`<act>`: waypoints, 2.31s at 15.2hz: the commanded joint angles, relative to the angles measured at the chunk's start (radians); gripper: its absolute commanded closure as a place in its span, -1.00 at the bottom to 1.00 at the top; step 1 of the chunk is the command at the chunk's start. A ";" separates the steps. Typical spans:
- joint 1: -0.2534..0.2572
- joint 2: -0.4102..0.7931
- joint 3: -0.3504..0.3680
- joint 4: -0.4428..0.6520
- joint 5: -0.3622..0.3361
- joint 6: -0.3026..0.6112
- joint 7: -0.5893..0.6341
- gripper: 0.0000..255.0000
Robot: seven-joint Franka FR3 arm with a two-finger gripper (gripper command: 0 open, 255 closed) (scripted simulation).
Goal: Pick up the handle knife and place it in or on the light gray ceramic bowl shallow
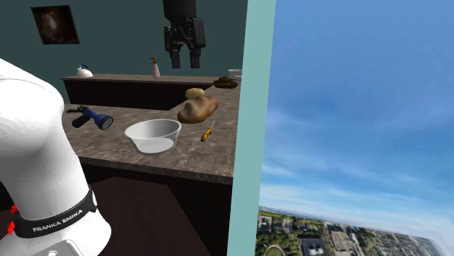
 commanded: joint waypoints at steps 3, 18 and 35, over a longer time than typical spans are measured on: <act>0.014 0.035 0.018 -0.027 0.012 0.072 0.007 -1.00; 0.092 0.452 0.172 -0.058 0.024 0.597 0.078 -1.00; 0.156 0.986 0.236 0.158 -0.270 0.942 0.302 -1.00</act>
